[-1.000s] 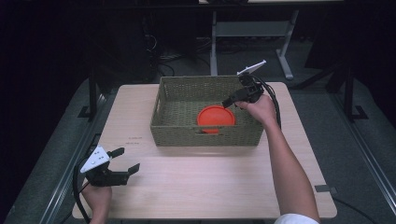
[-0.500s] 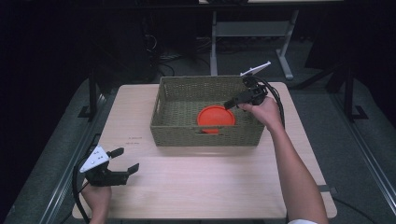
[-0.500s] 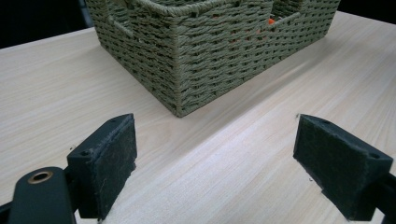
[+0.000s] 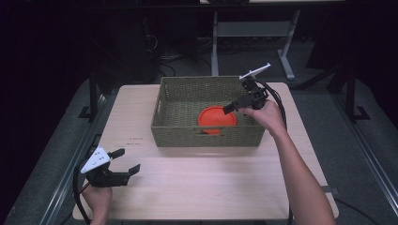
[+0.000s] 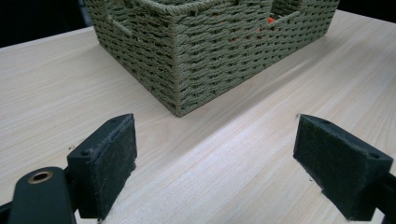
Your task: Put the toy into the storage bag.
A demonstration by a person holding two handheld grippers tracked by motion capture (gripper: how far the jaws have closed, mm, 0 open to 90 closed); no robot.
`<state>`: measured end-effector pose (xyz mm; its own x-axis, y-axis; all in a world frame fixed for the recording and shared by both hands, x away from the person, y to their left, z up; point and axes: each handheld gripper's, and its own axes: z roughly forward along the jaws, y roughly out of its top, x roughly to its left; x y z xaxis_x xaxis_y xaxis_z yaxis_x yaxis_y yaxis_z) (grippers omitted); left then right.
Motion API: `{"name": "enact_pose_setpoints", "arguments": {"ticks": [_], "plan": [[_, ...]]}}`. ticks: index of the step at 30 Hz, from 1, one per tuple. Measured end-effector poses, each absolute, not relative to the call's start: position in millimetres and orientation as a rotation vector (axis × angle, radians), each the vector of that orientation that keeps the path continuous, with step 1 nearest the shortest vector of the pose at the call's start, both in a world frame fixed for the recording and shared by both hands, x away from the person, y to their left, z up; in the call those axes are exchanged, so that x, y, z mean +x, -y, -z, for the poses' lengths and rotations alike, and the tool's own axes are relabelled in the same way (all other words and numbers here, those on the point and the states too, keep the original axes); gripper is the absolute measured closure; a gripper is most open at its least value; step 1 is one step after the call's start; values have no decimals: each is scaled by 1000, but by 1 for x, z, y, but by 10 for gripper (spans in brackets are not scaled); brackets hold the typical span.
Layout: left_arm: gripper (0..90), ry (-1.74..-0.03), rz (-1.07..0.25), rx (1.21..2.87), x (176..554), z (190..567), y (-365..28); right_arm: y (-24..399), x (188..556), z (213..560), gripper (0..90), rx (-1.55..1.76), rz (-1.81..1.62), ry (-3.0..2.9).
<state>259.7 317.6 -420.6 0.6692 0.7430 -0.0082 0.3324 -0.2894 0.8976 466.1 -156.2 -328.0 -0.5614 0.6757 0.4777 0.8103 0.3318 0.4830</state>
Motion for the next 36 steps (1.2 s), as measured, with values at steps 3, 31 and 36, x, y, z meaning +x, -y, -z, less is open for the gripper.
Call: {"name": "enact_pose_setpoints", "arguments": {"ticks": [3, 31, 36], "plan": [[126, -845, -516, 1887, 260, 421, -317, 156, 462, 325, 257, -1340, 1056, 2408], [127, -849, -515, 1890, 259, 421, -317, 162, 410, 316, 246, -1209, 1146, 2448], [126, -850, -510, 1886, 259, 421, -317, 165, 396, 314, 246, -1174, 1177, 2457]]}}
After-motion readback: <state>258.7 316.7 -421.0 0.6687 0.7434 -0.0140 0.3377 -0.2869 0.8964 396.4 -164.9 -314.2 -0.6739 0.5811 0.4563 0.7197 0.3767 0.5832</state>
